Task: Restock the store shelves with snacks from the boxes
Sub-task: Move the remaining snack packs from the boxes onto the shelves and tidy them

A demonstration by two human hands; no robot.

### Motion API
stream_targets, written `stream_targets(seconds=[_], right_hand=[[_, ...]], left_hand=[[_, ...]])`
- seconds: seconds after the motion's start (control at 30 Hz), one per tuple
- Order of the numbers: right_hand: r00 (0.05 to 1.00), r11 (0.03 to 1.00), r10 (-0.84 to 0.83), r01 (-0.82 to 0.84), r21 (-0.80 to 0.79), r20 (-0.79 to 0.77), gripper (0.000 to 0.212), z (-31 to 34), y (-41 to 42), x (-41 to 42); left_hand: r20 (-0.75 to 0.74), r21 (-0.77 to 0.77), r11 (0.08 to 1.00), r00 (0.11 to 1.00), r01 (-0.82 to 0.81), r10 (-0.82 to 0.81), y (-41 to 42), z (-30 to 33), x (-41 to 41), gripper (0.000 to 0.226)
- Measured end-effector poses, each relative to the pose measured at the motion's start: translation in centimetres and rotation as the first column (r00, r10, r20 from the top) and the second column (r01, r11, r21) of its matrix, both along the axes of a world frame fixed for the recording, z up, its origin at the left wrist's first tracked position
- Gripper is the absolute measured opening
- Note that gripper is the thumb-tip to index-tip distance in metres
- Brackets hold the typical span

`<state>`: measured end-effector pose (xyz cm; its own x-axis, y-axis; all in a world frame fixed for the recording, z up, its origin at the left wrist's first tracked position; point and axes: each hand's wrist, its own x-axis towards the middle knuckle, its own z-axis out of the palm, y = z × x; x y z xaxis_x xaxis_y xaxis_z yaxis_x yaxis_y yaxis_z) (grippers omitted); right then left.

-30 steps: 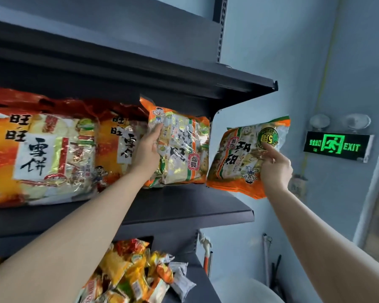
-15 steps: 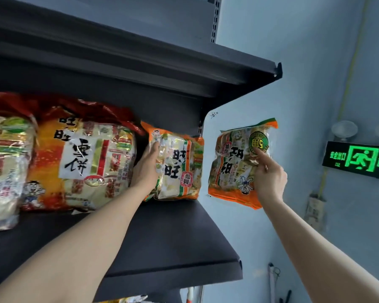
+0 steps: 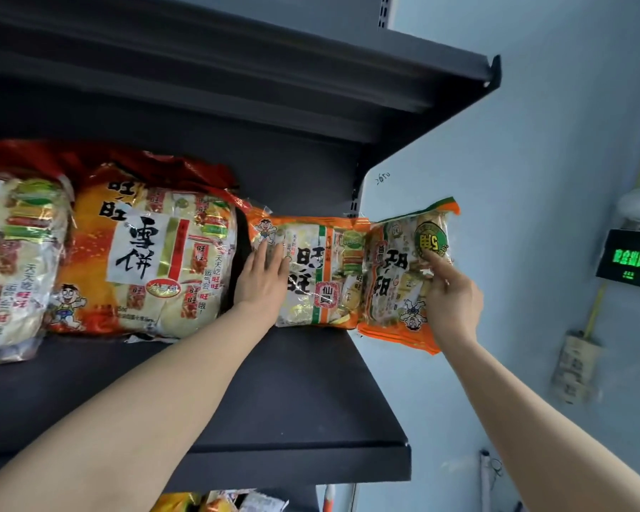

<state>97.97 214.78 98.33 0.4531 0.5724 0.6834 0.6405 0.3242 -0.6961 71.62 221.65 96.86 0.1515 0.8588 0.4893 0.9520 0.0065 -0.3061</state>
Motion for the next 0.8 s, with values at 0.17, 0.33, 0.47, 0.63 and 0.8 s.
stream_targets(seconds=[0.17,0.33,0.47,0.63,0.8], right_hand=[[0.992,0.991,-0.099,0.106,0.084,-0.079,0.061,0.6,-1.4,-0.2],[0.937,0.969,-0.134,0.193,0.157,-0.324,0.060,1.7,-4.4,-1.2],[0.878,0.957,-0.113,0.223,0.188,-0.465,0.061,1.0,-7.4,-2.2],[0.817,0.981,-0.065,0.157,0.112,-0.573,0.057,-1.5,-12.8,-3.2],[0.941,0.969,-0.103,0.021,-0.246,-0.323,0.028,-3.7,-16.6,-1.8]], left_hand=[[0.100,-0.043,0.994,0.991,0.097,-0.092,-1.8,0.8,-0.4,0.076],[0.597,-0.043,0.917,0.746,0.397,-0.295,-6.3,1.9,3.1,0.030],[0.981,-0.196,0.601,0.148,0.775,0.129,-10.2,1.9,8.6,0.076],[0.856,0.129,0.698,-0.435,0.704,0.281,-12.5,1.0,12.7,0.112],[0.894,0.303,0.716,-0.447,0.629,0.014,-13.4,0.8,10.9,0.121]])
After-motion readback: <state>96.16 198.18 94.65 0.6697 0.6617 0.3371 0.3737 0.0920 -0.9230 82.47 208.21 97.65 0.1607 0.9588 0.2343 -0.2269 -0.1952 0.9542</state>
